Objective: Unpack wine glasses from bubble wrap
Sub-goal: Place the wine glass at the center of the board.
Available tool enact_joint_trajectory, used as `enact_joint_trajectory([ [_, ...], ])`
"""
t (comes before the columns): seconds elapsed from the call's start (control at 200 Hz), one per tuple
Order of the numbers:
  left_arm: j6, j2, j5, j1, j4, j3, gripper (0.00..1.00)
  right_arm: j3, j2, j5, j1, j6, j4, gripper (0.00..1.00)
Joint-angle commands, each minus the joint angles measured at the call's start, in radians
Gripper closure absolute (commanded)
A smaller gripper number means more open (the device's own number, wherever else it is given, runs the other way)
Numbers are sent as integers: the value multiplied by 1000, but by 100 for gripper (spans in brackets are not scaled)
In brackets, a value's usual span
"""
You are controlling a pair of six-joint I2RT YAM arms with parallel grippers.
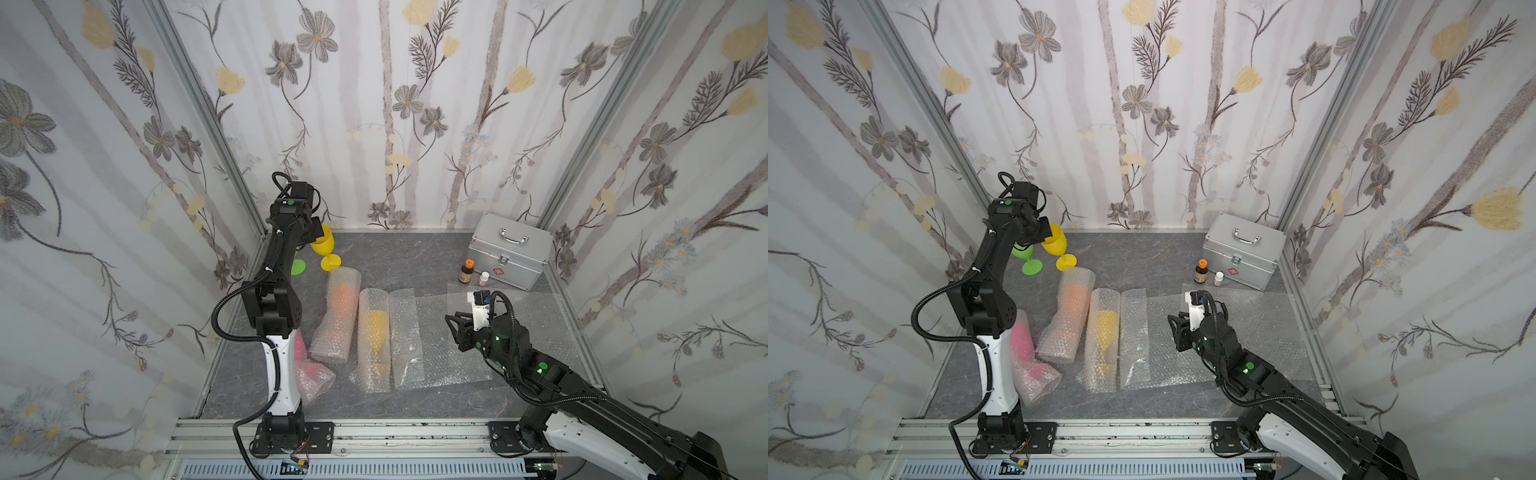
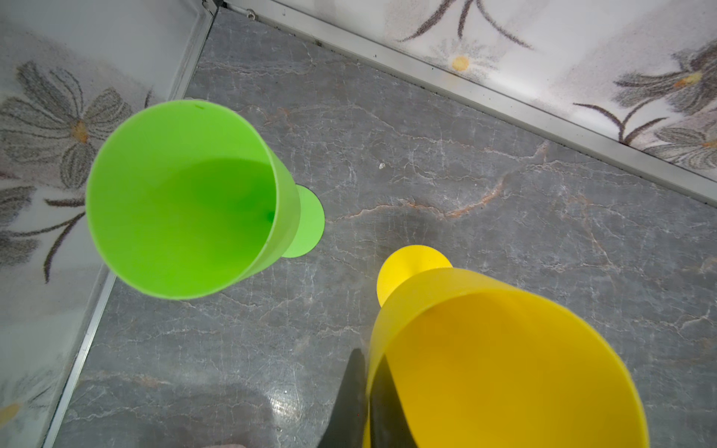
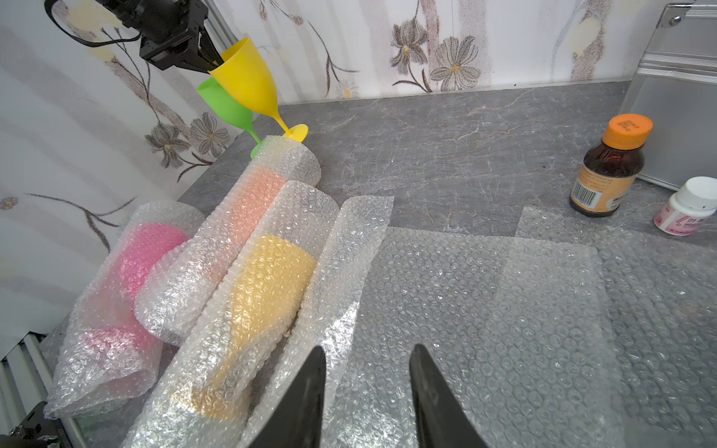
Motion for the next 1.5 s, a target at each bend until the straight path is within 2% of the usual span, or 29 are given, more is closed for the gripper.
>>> enact_joint_trajectory([
  [0.0, 11, 59, -39, -1, -71, 83, 100, -1, 3, -21, -1, 12, 42, 63],
  [0.135, 2, 124, -16, 7, -120, 165, 100, -14, -4, -24, -1, 26, 48, 63],
  [0.505, -8, 156, 6, 22, -99, 164, 100, -30, 6, -35, -1, 45, 66, 63],
  [0.64, -19, 166, 39, 33, -102, 161, 97, -31, 1, -35, -1, 52, 57, 63],
  [0.735, -19, 165, 41, 34, -101, 163, 93, -33, -6, -35, -1, 57, 49, 62],
  [0.949, -21, 155, 47, 38, -107, 193, 73, -31, -14, -39, -1, 69, 36, 62],
  [1.124, -23, 135, 55, 39, -122, 238, 62, -28, 2, -57, -1, 112, 30, 61],
  [1.289, -16, 85, 87, 34, -125, 236, 56, 6, 81, -138, -1, 154, 23, 61],
  [1.499, 0, -11, 87, 18, -133, 183, 55, 73, 208, -197, -1, 201, -17, 61],
])
